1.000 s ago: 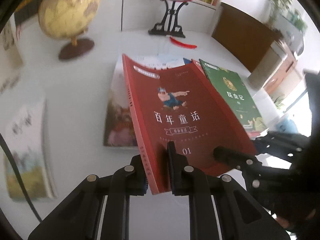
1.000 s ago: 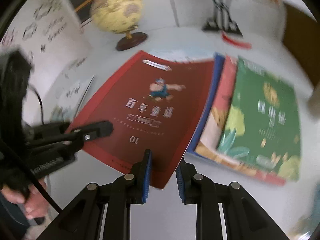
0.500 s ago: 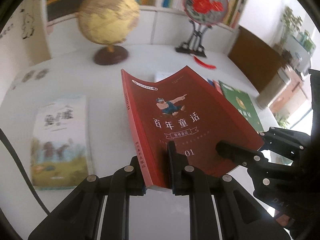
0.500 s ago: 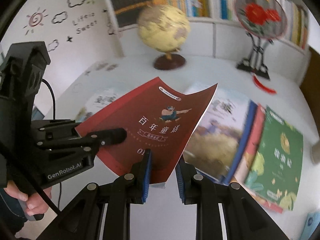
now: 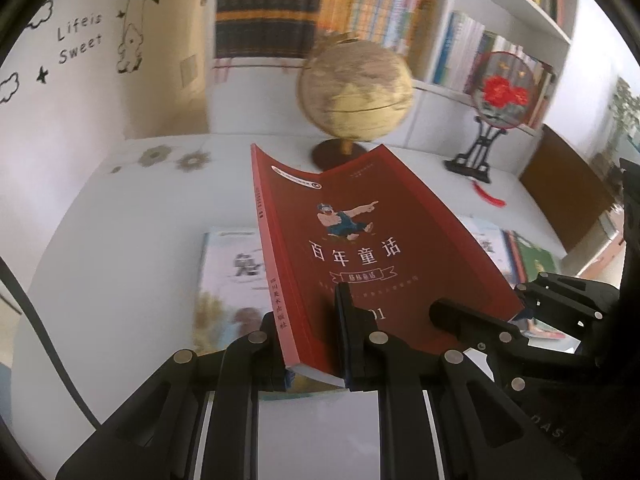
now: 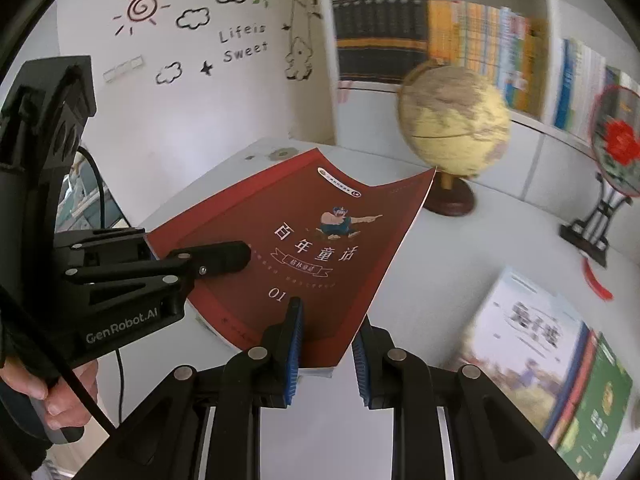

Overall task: Organize books
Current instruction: 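Carry the red booklet onto the rabbit booklet stack and lower it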

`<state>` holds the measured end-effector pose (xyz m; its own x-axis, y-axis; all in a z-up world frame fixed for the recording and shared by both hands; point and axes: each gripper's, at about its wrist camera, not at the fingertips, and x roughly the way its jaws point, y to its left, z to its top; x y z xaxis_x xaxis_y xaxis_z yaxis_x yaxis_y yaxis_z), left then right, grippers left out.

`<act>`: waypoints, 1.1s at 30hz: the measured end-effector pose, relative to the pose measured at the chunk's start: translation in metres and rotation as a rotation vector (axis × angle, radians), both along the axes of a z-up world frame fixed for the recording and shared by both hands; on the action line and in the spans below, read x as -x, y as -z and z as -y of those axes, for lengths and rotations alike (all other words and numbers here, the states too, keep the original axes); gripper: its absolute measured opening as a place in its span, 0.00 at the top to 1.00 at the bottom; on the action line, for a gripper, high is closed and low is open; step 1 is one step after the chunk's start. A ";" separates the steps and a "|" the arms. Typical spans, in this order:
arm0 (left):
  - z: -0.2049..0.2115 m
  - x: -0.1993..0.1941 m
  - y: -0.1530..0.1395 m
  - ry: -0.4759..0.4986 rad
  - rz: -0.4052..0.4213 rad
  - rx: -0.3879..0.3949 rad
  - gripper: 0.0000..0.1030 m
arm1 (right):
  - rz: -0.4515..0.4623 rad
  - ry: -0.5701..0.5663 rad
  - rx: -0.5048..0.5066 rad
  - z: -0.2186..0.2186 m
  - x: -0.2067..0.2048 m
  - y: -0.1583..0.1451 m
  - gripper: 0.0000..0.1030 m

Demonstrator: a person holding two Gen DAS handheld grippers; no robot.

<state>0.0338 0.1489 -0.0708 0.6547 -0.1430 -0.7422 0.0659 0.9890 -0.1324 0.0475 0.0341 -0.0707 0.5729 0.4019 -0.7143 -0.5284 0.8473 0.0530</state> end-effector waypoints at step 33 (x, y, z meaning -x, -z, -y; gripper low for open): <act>-0.099 -0.016 0.123 -0.078 -0.261 0.129 0.76 | -0.242 0.117 0.078 -0.071 -0.048 0.117 0.77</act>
